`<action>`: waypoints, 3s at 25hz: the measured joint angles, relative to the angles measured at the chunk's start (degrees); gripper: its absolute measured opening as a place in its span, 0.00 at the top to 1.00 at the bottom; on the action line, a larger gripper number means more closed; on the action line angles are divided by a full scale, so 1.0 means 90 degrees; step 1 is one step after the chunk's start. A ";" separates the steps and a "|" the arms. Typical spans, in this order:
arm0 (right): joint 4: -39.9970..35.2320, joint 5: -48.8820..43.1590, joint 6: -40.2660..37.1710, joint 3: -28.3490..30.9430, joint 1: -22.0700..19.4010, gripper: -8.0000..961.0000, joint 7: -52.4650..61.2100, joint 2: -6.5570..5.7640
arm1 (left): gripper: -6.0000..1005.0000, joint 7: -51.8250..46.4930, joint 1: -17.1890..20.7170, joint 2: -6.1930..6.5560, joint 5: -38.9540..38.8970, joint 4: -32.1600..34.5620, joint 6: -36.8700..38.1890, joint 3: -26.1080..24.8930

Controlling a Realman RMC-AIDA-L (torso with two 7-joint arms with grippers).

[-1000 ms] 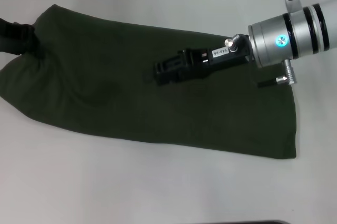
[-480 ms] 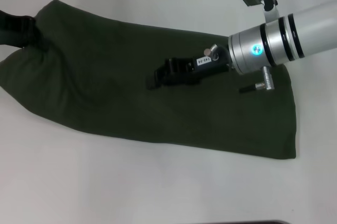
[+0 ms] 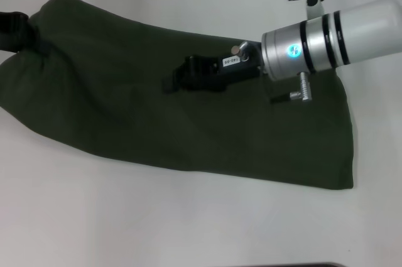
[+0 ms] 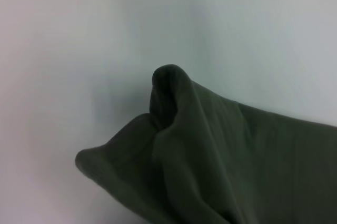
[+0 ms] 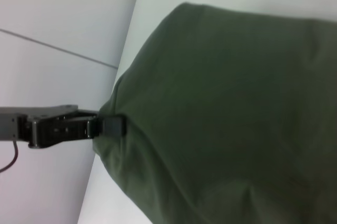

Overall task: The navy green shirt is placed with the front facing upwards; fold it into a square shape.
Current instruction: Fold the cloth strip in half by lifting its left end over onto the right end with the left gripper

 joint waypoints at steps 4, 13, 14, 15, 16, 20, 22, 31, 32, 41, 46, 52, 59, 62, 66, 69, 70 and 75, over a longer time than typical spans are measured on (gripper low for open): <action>0.0224 0.0004 0.0032 -0.0015 0.0153 0.97 -0.0019 0.0030 | 0.93 0.0000 0.0003 0.0019 -0.0021 0.0011 0.0055 -0.0014; 0.0550 0.0001 0.0815 -0.0159 0.0239 0.97 -0.0014 0.0042 | 0.93 -0.0002 0.0001 0.0034 -0.0025 0.0074 0.0063 -0.0016; 0.0592 0.0002 0.0923 -0.0161 0.0236 0.97 -0.0020 0.0042 | 0.93 -0.0004 0.0006 0.0035 -0.0025 0.0100 0.0063 -0.0019; 0.0628 0.0002 0.1009 -0.0163 0.0237 0.97 -0.0030 0.0042 | 0.93 -0.0006 0.0007 0.0035 -0.0025 0.0109 0.0062 -0.0022; 0.0674 0.0003 0.1090 -0.0163 0.0246 0.97 -0.0043 0.0044 | 0.93 -0.0007 0.0007 0.0035 -0.0025 0.0112 0.0060 -0.0024; 0.0856 0.0030 0.1341 -0.0111 0.0278 0.97 -0.0088 0.0072 | 0.93 -0.0009 0.0013 0.0029 -0.0025 0.0112 0.0059 -0.0023; 0.0960 0.0152 0.1414 -0.0086 0.0285 0.97 -0.0126 0.0090 | 0.93 -0.0010 0.0017 0.0019 -0.0025 0.0112 0.0057 -0.0024; 0.1271 0.0404 0.2118 -0.0168 0.0367 0.97 -0.0542 0.0108 | 0.93 -0.0007 0.0020 -0.0026 -0.0037 0.0109 0.0031 -0.0023; 0.1299 0.0399 0.2184 -0.0181 0.0383 0.97 -0.0543 0.0108 | 0.93 -0.0007 0.0020 -0.0027 -0.0037 0.0108 0.0032 -0.0023; 0.0763 0.0769 0.0796 -0.0035 0.0081 0.97 -0.0587 0.0016 | 0.93 -0.0004 0.0063 -0.0032 -0.0045 0.0102 0.0014 -0.0023; 0.1005 0.0975 0.0805 -0.0109 0.0139 0.97 -0.0763 0.0077 | 0.93 -0.0003 0.0080 -0.0034 -0.0056 0.0104 0.0014 -0.0023; 0.1283 0.0913 0.1023 -0.0368 0.0423 0.97 -0.0755 0.0105 | 0.93 -0.0005 0.0069 -0.0045 -0.0056 0.0108 0.0004 -0.0023; 0.1376 0.0876 0.1518 -0.0857 0.0751 0.97 -0.0663 0.0110 | 0.93 -0.0004 0.0061 -0.0104 -0.0056 0.0193 0.0033 -0.0020; 0.1383 0.0876 0.1750 -0.1033 0.0875 0.97 -0.0555 0.0111 | 0.93 -0.0005 0.0069 -0.0110 -0.0143 0.0342 0.0127 -0.0020; 0.1384 0.0877 0.1959 -0.1110 0.0972 0.97 -0.0503 0.0111 | 0.93 -0.0003 0.0122 -0.0119 -0.0378 0.0565 0.0344 -0.0022; 0.1384 0.0876 0.2102 -0.1125 0.1003 0.97 -0.0503 0.0111 | 0.93 -0.0002 0.0171 -0.0122 -0.0545 0.0694 0.0456 -0.0028; 0.1384 0.0877 0.2145 -0.1127 0.1008 0.97 -0.0502 0.0111 | 0.93 0.0000 0.0179 -0.0122 -0.0586 0.0715 0.0478 -0.0031; 0.1385 0.0877 0.2260 -0.1111 0.1009 0.98 -0.0543 0.0110 | 0.93 0.0086 0.0185 -0.0122 -0.0886 0.0725 0.0621 -0.0040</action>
